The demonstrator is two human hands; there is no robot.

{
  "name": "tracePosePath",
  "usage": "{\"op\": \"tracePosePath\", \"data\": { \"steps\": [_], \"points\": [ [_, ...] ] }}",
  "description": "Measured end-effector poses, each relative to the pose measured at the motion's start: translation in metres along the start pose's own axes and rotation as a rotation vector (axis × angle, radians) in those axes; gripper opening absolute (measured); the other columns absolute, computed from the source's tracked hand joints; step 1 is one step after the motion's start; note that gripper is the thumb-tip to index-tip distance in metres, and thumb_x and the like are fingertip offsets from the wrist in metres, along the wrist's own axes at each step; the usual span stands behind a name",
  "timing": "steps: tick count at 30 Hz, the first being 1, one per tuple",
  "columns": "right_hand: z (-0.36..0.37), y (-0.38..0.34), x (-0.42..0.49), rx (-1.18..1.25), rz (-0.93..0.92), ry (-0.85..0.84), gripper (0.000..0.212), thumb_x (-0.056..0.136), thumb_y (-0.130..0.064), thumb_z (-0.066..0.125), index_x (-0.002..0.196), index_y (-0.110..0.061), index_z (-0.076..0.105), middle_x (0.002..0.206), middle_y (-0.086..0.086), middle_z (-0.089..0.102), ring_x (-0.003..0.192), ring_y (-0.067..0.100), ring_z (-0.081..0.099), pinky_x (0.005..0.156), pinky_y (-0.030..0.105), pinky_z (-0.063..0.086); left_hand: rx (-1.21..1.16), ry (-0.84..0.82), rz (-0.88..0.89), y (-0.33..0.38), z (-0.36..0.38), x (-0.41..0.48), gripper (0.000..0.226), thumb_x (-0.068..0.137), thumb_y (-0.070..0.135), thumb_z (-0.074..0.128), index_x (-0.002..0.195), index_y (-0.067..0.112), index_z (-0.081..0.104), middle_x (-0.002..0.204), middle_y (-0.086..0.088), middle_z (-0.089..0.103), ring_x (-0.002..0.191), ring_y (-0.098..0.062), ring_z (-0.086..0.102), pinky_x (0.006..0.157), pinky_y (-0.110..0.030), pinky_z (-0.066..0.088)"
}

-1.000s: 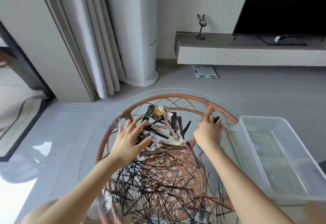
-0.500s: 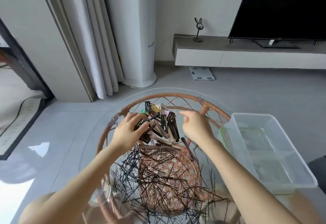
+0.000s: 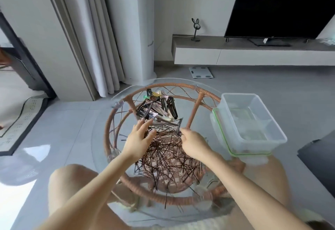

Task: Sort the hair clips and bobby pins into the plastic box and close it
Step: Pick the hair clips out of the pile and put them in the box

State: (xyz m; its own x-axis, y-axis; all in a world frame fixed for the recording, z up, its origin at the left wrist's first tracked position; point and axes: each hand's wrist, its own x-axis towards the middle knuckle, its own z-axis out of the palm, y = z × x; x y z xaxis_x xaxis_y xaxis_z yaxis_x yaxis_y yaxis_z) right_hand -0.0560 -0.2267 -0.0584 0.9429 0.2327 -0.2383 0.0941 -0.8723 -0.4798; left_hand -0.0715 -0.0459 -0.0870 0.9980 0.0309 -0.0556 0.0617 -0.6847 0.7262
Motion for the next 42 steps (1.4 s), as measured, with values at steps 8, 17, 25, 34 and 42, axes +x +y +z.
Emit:
{"op": "tracePosePath", "data": {
  "steps": [8, 17, 25, 34, 42],
  "points": [
    [-0.032, 0.042, -0.064, -0.013, -0.180, 0.060, 0.065, 0.089, -0.044, 0.052, 0.145, -0.021, 0.026, 0.155, -0.004, 0.022, 0.141, 0.010, 0.021, 0.114, 0.028, 0.017, 0.303, 0.040, 0.203, 0.009, -0.009, -0.026, 0.062, 0.086, 0.066, 0.027, 0.140, 0.036, 0.031, 0.156, 0.005, 0.017, 0.146, -0.018, 0.005, 0.114, -0.040, -0.004],
    [-0.005, 0.112, -0.093, -0.298, -0.265, -0.120, 0.116, 0.052, -0.094, 0.027, 0.145, -0.033, -0.006, 0.150, -0.014, -0.020, 0.141, 0.006, -0.019, 0.120, 0.038, 0.002, 0.607, -0.379, 0.689, 0.011, 0.020, -0.076, 0.077, 0.073, 0.080, 0.027, 0.142, 0.046, 0.019, 0.157, 0.010, 0.000, 0.144, -0.017, -0.018, 0.115, -0.048, -0.015],
    [0.027, 0.071, -0.069, -0.267, -0.329, 0.008, 0.097, 0.076, -0.074, 0.029, 0.147, -0.020, -0.010, 0.153, -0.002, -0.018, 0.141, 0.011, -0.017, 0.114, 0.028, -0.013, 0.735, -0.157, 0.635, 0.010, 0.040, -0.067, 0.066, 0.084, 0.070, 0.022, 0.143, 0.039, 0.021, 0.157, 0.005, 0.012, 0.146, -0.026, -0.006, 0.113, -0.054, -0.013],
    [0.045, 0.046, -0.030, -0.146, -0.354, 0.149, 0.065, 0.094, -0.045, 0.034, 0.148, -0.017, 0.010, 0.157, 0.004, 0.010, 0.145, 0.016, 0.005, 0.120, 0.035, 0.006, 0.781, 0.033, 0.523, 0.003, 0.034, -0.029, 0.056, 0.091, 0.056, 0.025, 0.133, 0.024, 0.047, 0.141, -0.007, 0.048, 0.138, -0.031, 0.033, 0.112, -0.059, 0.017],
    [0.034, 0.035, -0.026, 0.117, -0.337, 0.372, 0.073, 0.082, -0.061, 0.038, 0.143, -0.021, 0.029, 0.154, -0.001, 0.024, 0.143, 0.012, 0.016, 0.119, 0.038, 0.017, 0.523, 0.236, 0.264, -0.016, 0.004, -0.026, 0.069, 0.085, 0.067, 0.014, 0.138, 0.031, 0.039, 0.152, -0.001, 0.030, 0.145, -0.024, 0.016, 0.119, -0.049, 0.002]
  ]
}}
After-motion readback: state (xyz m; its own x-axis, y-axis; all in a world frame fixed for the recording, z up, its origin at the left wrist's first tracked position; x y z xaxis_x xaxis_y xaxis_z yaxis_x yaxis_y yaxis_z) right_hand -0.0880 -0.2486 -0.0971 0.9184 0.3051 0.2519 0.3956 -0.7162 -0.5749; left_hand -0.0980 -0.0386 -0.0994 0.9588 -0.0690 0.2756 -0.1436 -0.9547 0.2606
